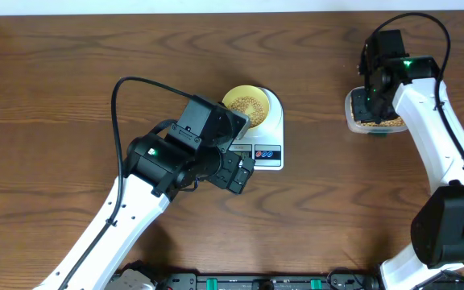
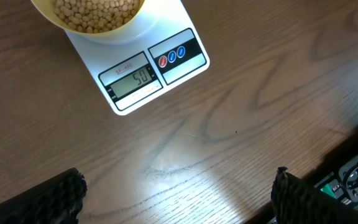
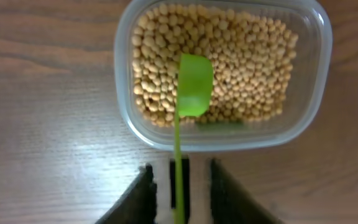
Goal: Scoop item into bowl and weigh 50g on scale
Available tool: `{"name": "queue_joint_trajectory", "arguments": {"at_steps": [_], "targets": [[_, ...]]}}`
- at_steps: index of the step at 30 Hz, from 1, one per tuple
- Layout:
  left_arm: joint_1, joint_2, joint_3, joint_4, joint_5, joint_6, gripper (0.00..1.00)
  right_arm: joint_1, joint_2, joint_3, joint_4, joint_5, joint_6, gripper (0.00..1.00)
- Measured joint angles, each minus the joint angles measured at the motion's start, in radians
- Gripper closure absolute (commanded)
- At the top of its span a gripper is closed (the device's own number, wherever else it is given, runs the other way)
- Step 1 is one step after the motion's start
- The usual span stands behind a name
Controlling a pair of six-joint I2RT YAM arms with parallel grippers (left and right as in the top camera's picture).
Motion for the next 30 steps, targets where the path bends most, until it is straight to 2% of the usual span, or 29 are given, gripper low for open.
{"name": "queue_joint_trajectory", "arguments": {"at_steps": [2, 3, 16, 21, 30], "targets": [[0.0, 0.0, 0.0, 0.0, 0.0, 0.0, 0.02, -0.003, 0.0, 0.0, 0.005, -0.003, 0.001, 0.09], [0.0, 0.0, 0.0, 0.0, 0.0, 0.0, 0.02, -0.005, 0.0, 0.0, 0.01, -0.003, 0.0, 0.01], [0.0, 0.0, 0.0, 0.0, 0.0, 0.0, 0.02, -0.024, -0.017, 0.012, -0.012, -0.07, -0.02, 0.01], [0.0, 0.0, 0.0, 0.0, 0.0, 0.0, 0.02, -0.05, -0.103, 0.06, -0.027, -0.129, -0.049, 0.01], [0.0, 0.0, 0.0, 0.0, 0.0, 0.0, 0.02, -0.195, -0.319, 0.11, -0.13, -0.358, -0.159, 0.01]]}}
